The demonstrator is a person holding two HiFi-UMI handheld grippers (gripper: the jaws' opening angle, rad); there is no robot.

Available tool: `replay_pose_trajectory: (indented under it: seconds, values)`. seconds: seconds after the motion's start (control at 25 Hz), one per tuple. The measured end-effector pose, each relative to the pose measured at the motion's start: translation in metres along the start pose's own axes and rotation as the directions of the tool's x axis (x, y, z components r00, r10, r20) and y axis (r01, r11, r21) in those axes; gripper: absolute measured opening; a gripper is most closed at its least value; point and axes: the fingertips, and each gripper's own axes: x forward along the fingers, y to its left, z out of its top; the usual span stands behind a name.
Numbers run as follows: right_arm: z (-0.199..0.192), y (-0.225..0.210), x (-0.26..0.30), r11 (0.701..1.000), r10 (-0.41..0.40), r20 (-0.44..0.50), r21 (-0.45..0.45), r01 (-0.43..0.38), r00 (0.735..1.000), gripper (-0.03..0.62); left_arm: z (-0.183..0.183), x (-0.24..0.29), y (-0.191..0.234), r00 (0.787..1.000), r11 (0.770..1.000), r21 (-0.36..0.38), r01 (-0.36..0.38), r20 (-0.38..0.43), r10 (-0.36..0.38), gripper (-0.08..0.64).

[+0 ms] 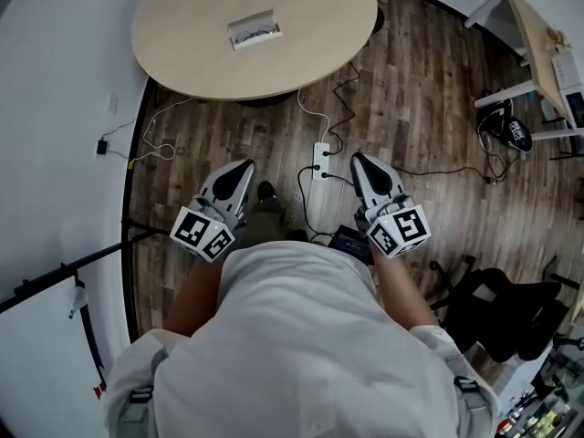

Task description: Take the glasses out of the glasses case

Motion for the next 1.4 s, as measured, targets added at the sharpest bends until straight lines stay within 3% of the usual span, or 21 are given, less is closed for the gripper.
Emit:
replay_pose_trajectory:
  seconds: [0.28, 0.48, 0.8, 1.2, 1.4]
  values:
    - [0.029, -0.028, 0.071, 0.998, -0.068, 0.018, 0.012, 0.068, 0.998, 0.025, 0.043, 0.035, 0.065, 0.997, 0.999, -0.005, 0.048, 0.055, -0.048, 0.011]
    - [0.043, -0.034, 0.116, 0.996, -0.081, 0.038, -0.019, 0.082, 0.996, 0.025, 0.048, 0.056, 0.105, 0.992, 0.992, -0.041, 0.116, 0.056, -0.113, 0.011]
    - [0.052, -0.049, 0.148, 0.994, -0.083, 0.015, -0.077, 0.084, 0.996, 0.025, 0.059, 0.097, 0.134, 0.989, 0.991, -0.028, 0.131, 0.074, -0.129, 0.012]
    - [0.061, -0.097, 0.236, 0.997, 0.041, -0.010, -0.072, -0.042, 0.999, 0.025, 0.071, 0.158, 0.170, 0.995, 0.996, -0.007, 0.088, 0.051, -0.087, 0.012]
    - [0.076, -0.131, 0.301, 0.980, 0.164, -0.046, -0.108, -0.168, 0.985, 0.025, 0.083, 0.198, 0.214, 0.999, 0.999, -0.038, -0.010, 0.044, 0.012, 0.012]
